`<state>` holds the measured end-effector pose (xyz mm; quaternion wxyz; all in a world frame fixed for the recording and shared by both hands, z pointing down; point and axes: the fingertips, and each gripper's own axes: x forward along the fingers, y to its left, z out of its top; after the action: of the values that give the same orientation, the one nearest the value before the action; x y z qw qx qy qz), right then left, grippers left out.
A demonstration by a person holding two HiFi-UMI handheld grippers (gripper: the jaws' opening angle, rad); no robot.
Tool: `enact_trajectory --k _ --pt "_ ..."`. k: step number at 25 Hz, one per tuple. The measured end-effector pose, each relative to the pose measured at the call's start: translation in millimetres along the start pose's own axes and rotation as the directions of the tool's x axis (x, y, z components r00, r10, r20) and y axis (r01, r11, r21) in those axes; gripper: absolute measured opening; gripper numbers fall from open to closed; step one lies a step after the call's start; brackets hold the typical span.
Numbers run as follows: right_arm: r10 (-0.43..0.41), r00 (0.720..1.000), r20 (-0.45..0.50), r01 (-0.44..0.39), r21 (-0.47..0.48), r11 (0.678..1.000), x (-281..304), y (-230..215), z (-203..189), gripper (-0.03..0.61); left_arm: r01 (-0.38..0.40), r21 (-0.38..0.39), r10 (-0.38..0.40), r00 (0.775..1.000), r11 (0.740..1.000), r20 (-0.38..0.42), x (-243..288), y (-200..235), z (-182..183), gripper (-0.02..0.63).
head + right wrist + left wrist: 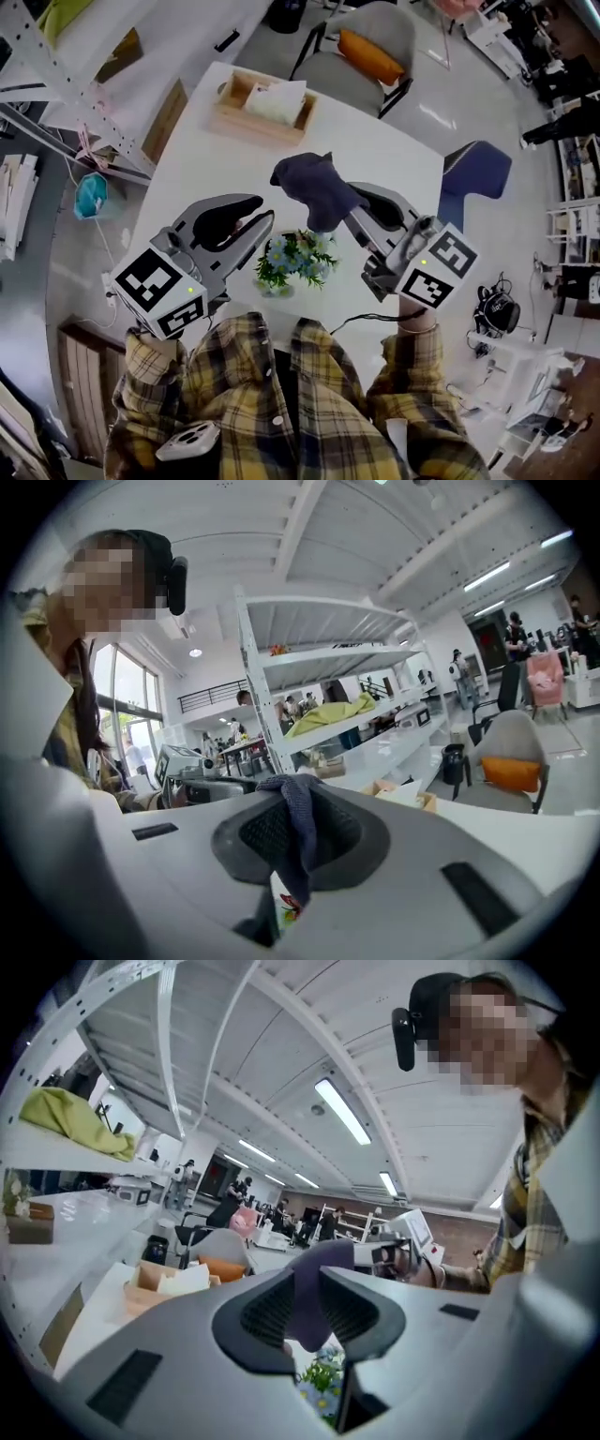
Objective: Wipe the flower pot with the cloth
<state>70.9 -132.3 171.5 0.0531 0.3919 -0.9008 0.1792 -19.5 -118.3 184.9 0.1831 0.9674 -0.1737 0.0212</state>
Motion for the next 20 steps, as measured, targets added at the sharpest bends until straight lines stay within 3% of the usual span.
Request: enact_trajectory --k 5,11,20 --pt "-0.105 0.986 0.132 0.111 -0.040 0.993 -32 29 40 0.015 -0.047 0.111 0.042 0.998 0.993 0.050 -4 -24 43 0.043" --pt "-0.206 0.953 0.224 0.234 -0.105 0.967 -64 55 62 0.015 -0.054 0.171 0.048 0.998 0.984 0.041 0 -54 53 0.009" --pt "-0.246 0.940 0.237 0.262 -0.042 0.964 -84 53 47 0.015 -0.020 0.187 0.015 1.000 0.982 0.027 15 -77 51 0.008"
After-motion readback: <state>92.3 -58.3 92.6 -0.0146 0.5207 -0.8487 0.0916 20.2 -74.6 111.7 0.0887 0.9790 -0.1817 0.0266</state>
